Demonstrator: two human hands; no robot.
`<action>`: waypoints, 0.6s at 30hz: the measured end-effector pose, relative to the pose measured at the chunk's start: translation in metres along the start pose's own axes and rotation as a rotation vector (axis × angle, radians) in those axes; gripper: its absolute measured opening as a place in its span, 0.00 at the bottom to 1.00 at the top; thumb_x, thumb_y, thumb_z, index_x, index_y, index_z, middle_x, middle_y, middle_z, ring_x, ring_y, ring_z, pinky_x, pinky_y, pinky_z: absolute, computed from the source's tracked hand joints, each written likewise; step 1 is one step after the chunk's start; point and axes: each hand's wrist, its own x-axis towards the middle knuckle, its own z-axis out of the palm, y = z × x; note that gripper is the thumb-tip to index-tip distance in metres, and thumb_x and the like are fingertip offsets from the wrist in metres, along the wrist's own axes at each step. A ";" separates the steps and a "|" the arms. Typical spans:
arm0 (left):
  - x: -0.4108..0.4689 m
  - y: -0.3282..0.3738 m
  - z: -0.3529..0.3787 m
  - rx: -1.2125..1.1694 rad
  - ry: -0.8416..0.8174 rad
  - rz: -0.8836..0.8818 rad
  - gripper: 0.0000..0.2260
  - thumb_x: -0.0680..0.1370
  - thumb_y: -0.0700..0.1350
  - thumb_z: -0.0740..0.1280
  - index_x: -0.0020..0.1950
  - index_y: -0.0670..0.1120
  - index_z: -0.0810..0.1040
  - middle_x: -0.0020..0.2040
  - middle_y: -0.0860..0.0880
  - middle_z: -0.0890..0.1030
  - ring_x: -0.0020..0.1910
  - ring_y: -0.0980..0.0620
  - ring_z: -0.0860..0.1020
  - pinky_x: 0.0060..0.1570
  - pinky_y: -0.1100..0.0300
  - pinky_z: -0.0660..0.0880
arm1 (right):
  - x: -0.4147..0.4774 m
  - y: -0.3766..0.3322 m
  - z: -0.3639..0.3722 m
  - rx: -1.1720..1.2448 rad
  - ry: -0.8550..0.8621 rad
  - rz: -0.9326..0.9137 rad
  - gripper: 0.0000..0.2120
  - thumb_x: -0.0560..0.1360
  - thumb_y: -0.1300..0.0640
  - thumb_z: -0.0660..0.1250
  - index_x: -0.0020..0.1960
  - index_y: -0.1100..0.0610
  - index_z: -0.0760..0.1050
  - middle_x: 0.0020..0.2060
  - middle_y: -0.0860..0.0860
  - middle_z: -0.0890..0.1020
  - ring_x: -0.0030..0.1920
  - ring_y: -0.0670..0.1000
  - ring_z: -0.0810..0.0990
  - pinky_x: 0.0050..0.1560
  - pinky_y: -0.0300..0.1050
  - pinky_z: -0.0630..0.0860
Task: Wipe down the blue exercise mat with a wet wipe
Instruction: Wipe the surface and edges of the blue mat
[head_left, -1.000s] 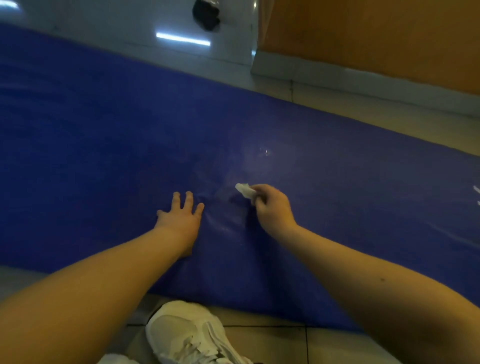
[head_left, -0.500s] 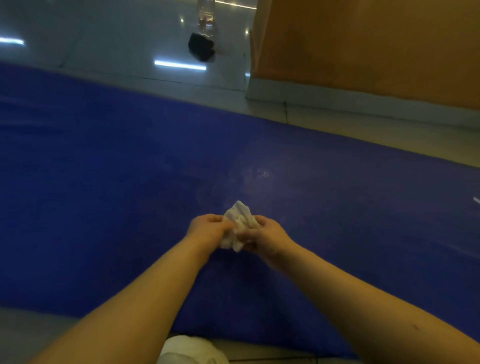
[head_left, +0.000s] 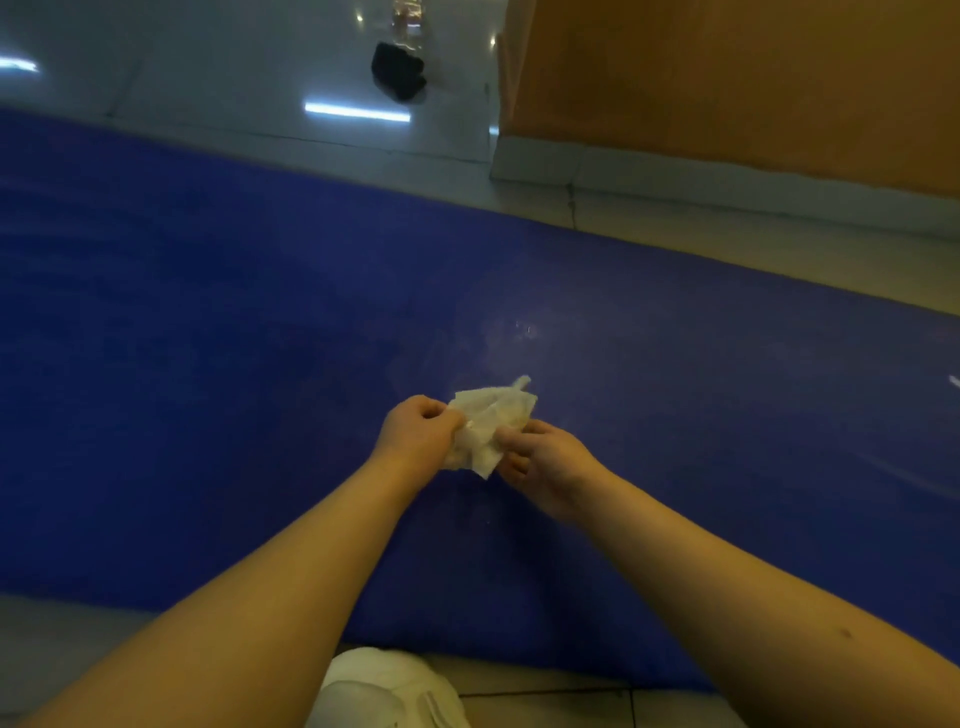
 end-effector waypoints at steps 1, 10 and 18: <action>-0.001 0.001 -0.001 -0.044 -0.032 -0.025 0.12 0.78 0.53 0.70 0.53 0.45 0.79 0.51 0.47 0.82 0.49 0.48 0.81 0.48 0.54 0.80 | 0.000 0.002 0.000 -0.059 0.032 -0.028 0.14 0.79 0.63 0.69 0.64 0.63 0.75 0.55 0.60 0.85 0.56 0.59 0.85 0.56 0.52 0.82; 0.000 -0.011 -0.003 -0.124 -0.125 -0.066 0.07 0.76 0.44 0.74 0.53 0.47 0.81 0.52 0.48 0.84 0.51 0.49 0.83 0.56 0.49 0.81 | -0.003 0.004 0.002 -0.346 0.099 -0.243 0.11 0.74 0.65 0.74 0.55 0.60 0.79 0.47 0.56 0.86 0.48 0.57 0.86 0.50 0.55 0.84; 0.003 -0.003 0.005 -0.450 -0.118 -0.217 0.08 0.79 0.38 0.64 0.55 0.41 0.81 0.54 0.41 0.84 0.54 0.43 0.82 0.53 0.49 0.81 | 0.001 0.002 0.002 -0.420 0.057 -0.310 0.17 0.71 0.75 0.62 0.36 0.57 0.81 0.47 0.52 0.86 0.49 0.53 0.85 0.46 0.40 0.79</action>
